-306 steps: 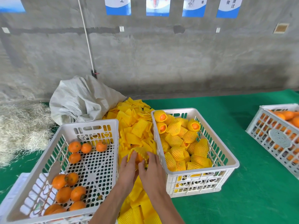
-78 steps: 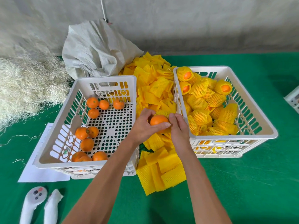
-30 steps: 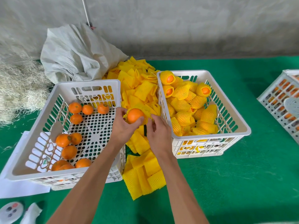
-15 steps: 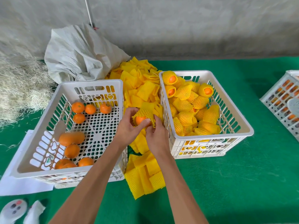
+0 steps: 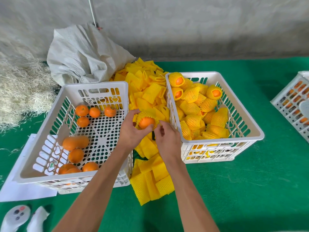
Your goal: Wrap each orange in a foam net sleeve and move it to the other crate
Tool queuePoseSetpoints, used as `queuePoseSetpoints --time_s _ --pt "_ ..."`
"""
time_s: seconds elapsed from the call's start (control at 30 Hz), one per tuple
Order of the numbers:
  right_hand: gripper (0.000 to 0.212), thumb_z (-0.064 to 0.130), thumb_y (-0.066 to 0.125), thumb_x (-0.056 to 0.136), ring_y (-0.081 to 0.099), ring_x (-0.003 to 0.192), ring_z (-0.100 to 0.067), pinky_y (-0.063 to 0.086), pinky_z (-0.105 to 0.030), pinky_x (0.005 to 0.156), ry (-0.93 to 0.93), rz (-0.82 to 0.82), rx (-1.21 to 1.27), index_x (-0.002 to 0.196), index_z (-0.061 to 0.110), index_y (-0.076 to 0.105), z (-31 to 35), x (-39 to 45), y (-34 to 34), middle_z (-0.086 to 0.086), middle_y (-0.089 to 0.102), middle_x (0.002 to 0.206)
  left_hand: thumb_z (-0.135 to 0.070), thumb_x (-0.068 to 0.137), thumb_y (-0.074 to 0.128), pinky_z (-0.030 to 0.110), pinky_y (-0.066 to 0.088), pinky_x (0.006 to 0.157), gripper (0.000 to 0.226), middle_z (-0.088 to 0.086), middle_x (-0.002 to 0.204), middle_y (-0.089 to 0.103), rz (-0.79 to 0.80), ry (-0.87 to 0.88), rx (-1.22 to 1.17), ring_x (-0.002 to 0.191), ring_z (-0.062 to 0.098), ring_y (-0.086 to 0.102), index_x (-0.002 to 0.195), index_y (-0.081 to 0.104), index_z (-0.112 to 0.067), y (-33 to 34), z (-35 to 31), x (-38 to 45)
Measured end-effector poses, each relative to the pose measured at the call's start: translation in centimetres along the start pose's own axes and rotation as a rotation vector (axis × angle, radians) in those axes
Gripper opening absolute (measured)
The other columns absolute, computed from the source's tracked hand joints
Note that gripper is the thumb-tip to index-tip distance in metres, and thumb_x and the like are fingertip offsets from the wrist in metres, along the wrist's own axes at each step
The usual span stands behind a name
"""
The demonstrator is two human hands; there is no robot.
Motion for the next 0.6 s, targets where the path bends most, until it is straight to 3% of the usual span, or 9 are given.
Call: queuePoseSetpoints --time_s 0.07,0.23,0.37,0.47,0.53,0.6 --pt "0.023 0.018 0.062 0.1 0.066 0.088 -0.024 0.055 -0.043 0.073 -0.018 -0.026 0.0 0.117 0.006 0.073 0.7 -0.1 0.0 -0.009 0.072 0.099 -0.057 0.073 0.08 0.004 0.039 0.093 0.074 -0.01 0.134 0.058 -0.065 0.046 0.032 0.123 0.004 0.055 0.135 0.056 -0.024 -0.5 -0.1 0.0" --pt "0.023 0.018 0.066 0.098 0.066 0.086 -0.022 0.057 -0.042 0.071 -0.038 -0.064 0.007 0.117 0.008 0.074 1.2 -0.2 -0.1 -0.007 0.072 0.1 -0.052 0.08 0.084 0.006 0.041 0.087 0.066 -0.007 0.125 0.06 -0.103 0.012 0.094 0.112 0.009 0.059 0.133 0.057 -0.025 -0.6 0.7 0.2" --pt "0.036 0.032 0.062 0.1 0.068 0.098 -0.018 0.058 -0.037 0.081 0.095 0.031 -0.028 0.13 0.014 0.065 -0.1 -0.2 0.8 -0.002 0.072 0.111 -0.061 0.079 0.077 0.005 0.043 0.084 0.07 -0.017 0.131 0.056 -0.007 -0.006 0.043 0.119 -0.007 0.053 0.139 0.049 -0.038 0.2 0.5 0.2" --pt "0.046 0.031 0.063 0.1 0.069 0.101 -0.02 0.051 -0.027 0.081 0.207 0.148 0.037 0.142 0.015 0.055 -1.4 -0.4 2.0 -0.002 0.071 0.12 -0.051 0.087 0.072 0.003 0.041 0.092 0.065 -0.017 0.137 0.054 0.063 0.068 0.032 0.126 -0.012 0.047 0.147 0.047 -0.044 0.5 -0.1 0.0" --pt "0.037 0.023 0.058 0.102 0.068 0.102 -0.027 0.044 -0.024 0.078 0.197 0.18 0.056 0.137 0.013 0.057 -1.5 -0.6 2.3 -0.006 0.07 0.122 -0.047 0.09 0.07 0.012 0.044 0.098 0.061 -0.008 0.134 0.055 0.111 0.097 0.061 0.124 -0.006 0.051 0.148 0.05 -0.04 0.7 -0.2 -0.1" --pt "0.038 0.018 0.054 0.104 0.066 0.106 -0.031 0.047 -0.03 0.082 0.181 0.173 0.037 0.14 0.009 0.055 -1.5 -0.6 2.2 -0.011 0.068 0.125 -0.043 0.09 0.07 0.025 0.045 0.105 0.063 -0.003 0.137 0.052 0.184 0.089 0.081 0.127 0.005 0.052 0.148 0.05 -0.033 1.3 -0.1 -0.2"
Point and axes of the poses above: each hand's wrist, its own x-axis towards the middle knuckle, its own y-axis out of the palm, z = x × y, the point moved 8 cm from there along x, towards the middle knuckle
